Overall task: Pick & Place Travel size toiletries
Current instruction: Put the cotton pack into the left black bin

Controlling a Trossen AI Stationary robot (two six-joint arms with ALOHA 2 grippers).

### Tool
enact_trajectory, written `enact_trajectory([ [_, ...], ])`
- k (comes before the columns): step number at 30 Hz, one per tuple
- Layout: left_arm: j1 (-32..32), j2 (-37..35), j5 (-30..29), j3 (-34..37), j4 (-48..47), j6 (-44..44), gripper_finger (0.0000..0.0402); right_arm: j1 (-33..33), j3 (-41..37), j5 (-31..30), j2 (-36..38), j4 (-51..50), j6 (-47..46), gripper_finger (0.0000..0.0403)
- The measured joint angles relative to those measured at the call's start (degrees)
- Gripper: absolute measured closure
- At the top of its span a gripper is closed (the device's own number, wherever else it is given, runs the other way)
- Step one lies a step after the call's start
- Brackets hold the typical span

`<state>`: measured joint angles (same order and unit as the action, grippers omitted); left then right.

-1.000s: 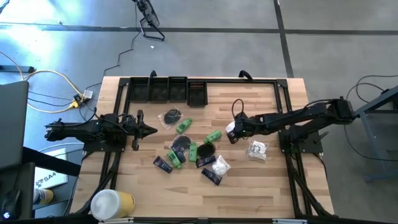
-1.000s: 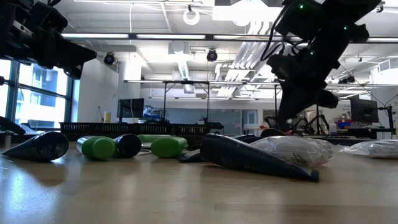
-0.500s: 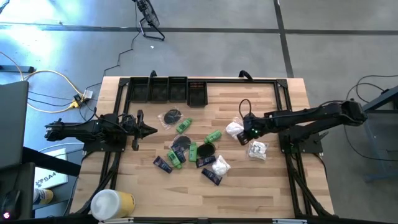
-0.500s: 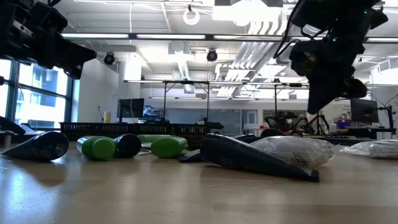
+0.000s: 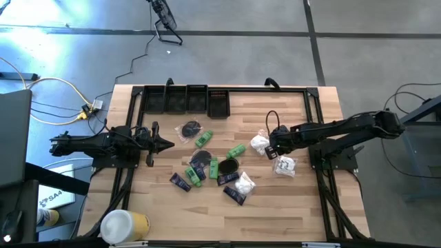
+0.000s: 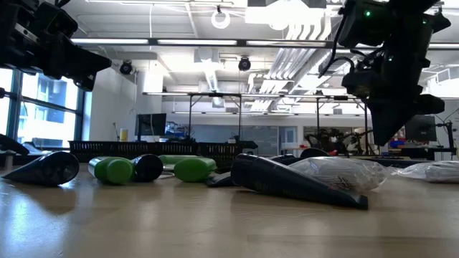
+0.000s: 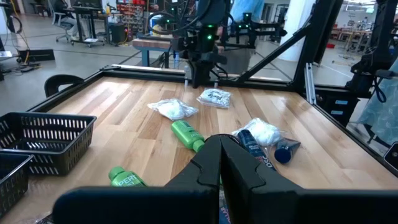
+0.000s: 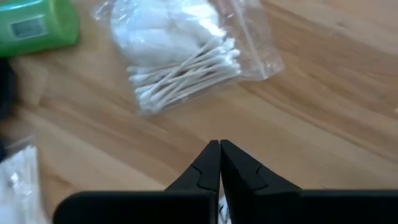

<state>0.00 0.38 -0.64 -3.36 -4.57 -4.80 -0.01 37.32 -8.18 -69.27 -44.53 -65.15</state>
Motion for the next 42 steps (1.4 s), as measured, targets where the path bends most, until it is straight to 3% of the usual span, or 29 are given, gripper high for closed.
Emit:
enact_trajectory([
  [5,0.0,0.0,0.0,0.0,0.0,0.0,0.04,0.0,0.0,-2.1,-1.8,0.0,-0.3,0.0347],
  [15,0.0,0.0,0.0,0.0,0.0,0.0,0.04,0.0,0.0,-2.7,-2.4,0.1,-1.1,0.0202],
  [19,0.0,0.0,0.0,0.0,0.0,0.0,0.04,0.0,0.0,-2.4,-2.4,1.0,3.0,0.017],
  [22,0.0,0.0,0.0,0.0,0.0,0.0,0.04,0.0,0.0,-1.7,-2.4,1.6,3.0,0.0163],
  [28,0.0,0.0,0.0,0.0,0.0,0.0,0.04,0.2,-0.3,0.2,-2.4,2.5,-7.5,0.0176],
  [37,0.0,0.0,0.0,0.0,-0.1,0.0,0.04,-1.5,-6.0,-0.6,-2.2,17.0,-9.7,0.0212],
  [42,0.0,0.0,0.0,0.0,-0.2,0.0,0.04,-2.8,-8.8,-0.4,-2.2,20.2,-10.5,0.0217],
])
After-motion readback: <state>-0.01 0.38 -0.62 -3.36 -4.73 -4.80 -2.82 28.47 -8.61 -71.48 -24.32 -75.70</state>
